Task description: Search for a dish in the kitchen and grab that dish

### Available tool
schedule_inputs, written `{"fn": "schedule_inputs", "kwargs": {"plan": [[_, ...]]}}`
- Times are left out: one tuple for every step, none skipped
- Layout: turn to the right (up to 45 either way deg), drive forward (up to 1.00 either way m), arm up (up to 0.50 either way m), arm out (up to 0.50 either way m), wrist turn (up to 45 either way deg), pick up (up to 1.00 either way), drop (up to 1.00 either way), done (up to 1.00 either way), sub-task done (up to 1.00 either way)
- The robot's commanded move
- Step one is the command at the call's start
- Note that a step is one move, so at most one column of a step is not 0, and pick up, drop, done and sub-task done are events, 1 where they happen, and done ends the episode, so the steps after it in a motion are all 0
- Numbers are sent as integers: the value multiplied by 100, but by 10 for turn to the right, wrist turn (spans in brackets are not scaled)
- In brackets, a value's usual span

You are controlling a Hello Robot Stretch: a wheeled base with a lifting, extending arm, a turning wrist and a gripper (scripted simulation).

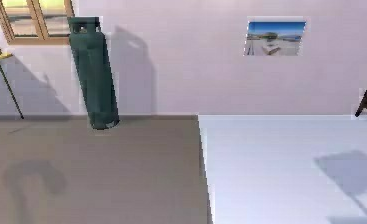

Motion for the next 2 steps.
{"fn": "schedule_inputs", "kwargs": {"plan": [[-450,0,0,0,0,0,0,0,0],[-450,0,0,0,0,0,0,0,0]]}}
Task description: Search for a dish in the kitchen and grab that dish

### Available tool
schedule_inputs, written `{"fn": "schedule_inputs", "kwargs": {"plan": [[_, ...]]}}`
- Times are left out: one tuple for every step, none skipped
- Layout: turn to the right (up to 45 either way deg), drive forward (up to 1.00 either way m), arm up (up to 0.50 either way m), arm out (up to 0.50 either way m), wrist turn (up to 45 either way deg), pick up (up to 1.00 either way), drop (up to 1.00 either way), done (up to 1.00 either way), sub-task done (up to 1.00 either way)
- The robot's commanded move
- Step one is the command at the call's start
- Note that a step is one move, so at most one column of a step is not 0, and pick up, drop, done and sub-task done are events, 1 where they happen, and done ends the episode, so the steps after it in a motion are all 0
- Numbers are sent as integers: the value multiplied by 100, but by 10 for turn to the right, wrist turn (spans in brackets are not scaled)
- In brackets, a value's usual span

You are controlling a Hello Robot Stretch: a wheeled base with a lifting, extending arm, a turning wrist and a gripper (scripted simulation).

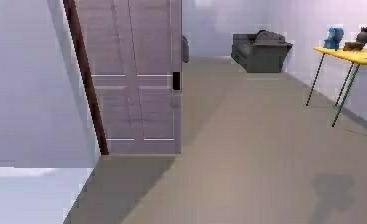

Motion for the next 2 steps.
{"fn": "schedule_inputs", "kwargs": {"plan": [[-450,0,0,0,0,0,0,0,0],[-450,0,0,0,0,0,0,0,0]]}}
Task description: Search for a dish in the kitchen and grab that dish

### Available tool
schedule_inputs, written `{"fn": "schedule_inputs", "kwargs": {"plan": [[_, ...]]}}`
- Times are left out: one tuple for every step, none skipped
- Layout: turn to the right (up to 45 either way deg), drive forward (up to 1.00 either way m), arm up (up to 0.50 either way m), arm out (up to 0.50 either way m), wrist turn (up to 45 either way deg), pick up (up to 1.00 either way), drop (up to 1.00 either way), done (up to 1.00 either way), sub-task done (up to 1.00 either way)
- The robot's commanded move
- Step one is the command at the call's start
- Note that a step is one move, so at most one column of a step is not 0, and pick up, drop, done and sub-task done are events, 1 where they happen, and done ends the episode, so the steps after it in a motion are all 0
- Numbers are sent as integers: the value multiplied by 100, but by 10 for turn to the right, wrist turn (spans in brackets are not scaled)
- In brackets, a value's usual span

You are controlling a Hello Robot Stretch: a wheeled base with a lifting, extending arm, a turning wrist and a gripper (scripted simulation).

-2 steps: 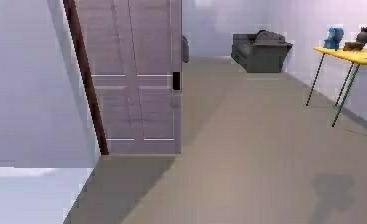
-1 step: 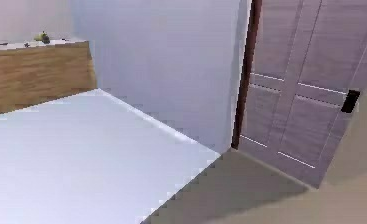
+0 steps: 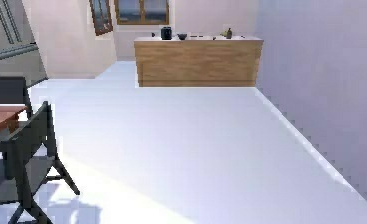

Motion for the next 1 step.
{"fn": "schedule_inputs", "kwargs": {"plan": [[0,100,0,0,0,0,0,0,0]]}}
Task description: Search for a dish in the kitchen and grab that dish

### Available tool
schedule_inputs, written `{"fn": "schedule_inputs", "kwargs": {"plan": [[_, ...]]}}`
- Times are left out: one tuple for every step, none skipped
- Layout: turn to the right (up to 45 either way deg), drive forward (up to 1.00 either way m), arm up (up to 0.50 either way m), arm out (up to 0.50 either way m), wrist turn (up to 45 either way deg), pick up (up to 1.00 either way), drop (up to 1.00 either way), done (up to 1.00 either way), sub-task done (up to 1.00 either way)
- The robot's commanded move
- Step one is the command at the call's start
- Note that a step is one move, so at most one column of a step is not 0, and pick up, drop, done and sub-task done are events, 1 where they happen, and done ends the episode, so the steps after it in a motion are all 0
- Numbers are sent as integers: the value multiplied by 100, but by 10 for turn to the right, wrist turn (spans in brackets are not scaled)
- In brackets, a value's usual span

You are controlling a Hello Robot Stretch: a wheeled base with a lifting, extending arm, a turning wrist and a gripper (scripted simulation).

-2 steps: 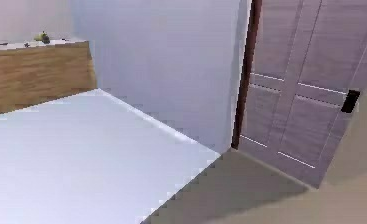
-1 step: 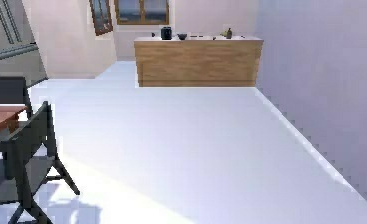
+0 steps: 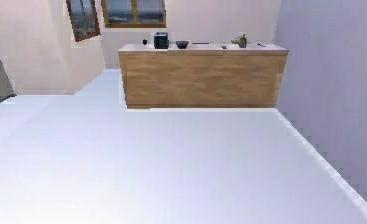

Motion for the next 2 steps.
{"fn": "schedule_inputs", "kwargs": {"plan": [[0,100,0,0,0,0,0,0,0],[0,100,0,0,0,0,0,0,0]]}}
